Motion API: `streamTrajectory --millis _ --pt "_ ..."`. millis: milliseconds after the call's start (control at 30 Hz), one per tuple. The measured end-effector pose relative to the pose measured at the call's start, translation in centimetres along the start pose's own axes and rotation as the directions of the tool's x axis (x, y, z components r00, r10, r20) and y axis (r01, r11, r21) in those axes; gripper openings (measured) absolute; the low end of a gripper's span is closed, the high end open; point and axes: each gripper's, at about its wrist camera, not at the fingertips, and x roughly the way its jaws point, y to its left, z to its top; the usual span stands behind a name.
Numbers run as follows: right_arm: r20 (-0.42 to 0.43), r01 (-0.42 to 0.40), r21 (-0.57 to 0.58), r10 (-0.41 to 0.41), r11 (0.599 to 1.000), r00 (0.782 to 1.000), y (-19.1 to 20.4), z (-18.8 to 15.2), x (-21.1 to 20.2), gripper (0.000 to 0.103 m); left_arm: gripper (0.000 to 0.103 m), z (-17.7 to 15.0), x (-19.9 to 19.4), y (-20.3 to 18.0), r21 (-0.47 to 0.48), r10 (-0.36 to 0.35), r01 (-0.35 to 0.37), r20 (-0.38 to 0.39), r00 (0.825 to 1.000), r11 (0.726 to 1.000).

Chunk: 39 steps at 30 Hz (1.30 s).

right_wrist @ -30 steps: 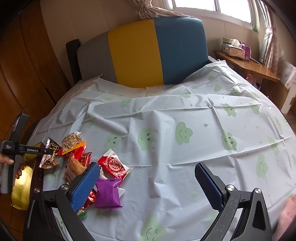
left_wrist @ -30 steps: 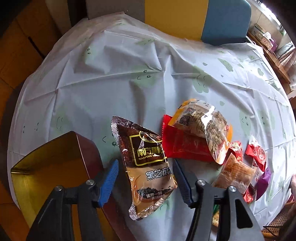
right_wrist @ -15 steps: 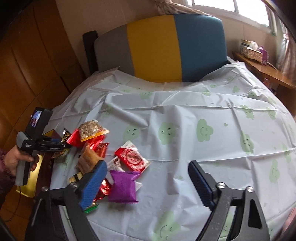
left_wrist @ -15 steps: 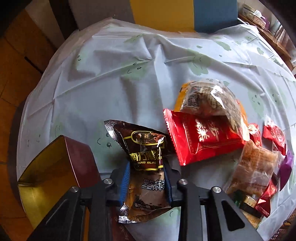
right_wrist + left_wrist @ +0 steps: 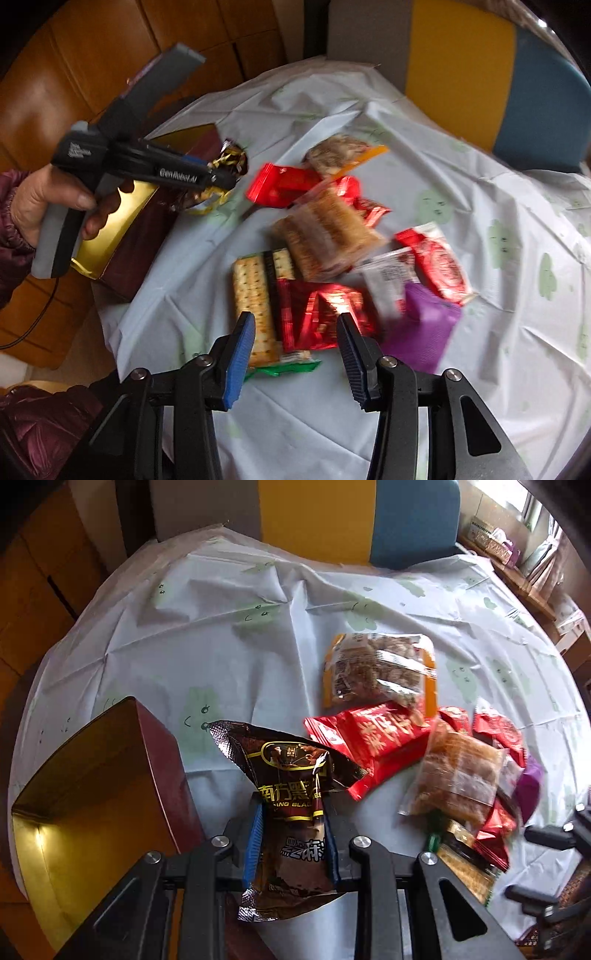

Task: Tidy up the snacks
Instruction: 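Drop the wafer pack into the tin with left tool while right tool grasps cracker pack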

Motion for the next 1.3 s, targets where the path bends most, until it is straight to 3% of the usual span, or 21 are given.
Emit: streamTrajectory --millis 200,333,500,567,733,833,1000,1300 --pt "-0.026 -0.007 -0.032 0.006 0.999 1.0 1.1 0.1 2.1 0.05 0.028 -1.4 -2.0 0.3 -0.039 -0.082 0.083 0.037 0.996 0.996" --pt "-0.049 0.02 -0.019 -0.021 1.0 0.999 0.7 0.2 3.7 0.07 0.028 -2.5 -4.3 0.7 -0.058 -0.13 0.135 0.092 0.987 0.989" --pt "-0.059 0.06 -0.065 -0.064 0.996 0.996 1.4 -0.2 4.7 0.068 0.028 -3.8 -7.5 2.6 -0.11 -0.181 0.203 0.18 0.967 0.973" --pt "-0.059 0.05 -0.08 -0.054 0.996 0.997 1.9 -0.4 4.9 0.049 0.028 -4.6 -8.6 4.0 -0.149 -0.188 0.221 0.207 0.96 0.964" --pt "-0.052 0.063 -0.096 -0.068 0.993 0.996 2.1 -0.8 5.0 0.049 0.028 -7.1 -11.1 9.0 -0.282 -0.134 0.213 0.275 0.952 0.935" --pt "-0.058 0.048 -0.078 -0.053 0.996 0.997 1.9 -0.7 5.1 0.049 0.028 -8.0 -10.6 12.0 -0.364 -0.068 0.157 0.246 0.967 0.918" --pt "-0.052 0.054 -0.087 -0.059 0.995 0.997 2.0 -0.7 5.2 0.05 0.028 -7.7 -7.1 14.8 -0.45 -0.033 0.119 0.196 0.98 0.885" --pt "-0.049 0.055 -0.085 -0.059 0.995 0.997 2.0 -0.9 5.1 0.05 0.029 -4.1 -1.5 14.5 -0.441 -0.029 0.079 0.118 0.993 0.894"
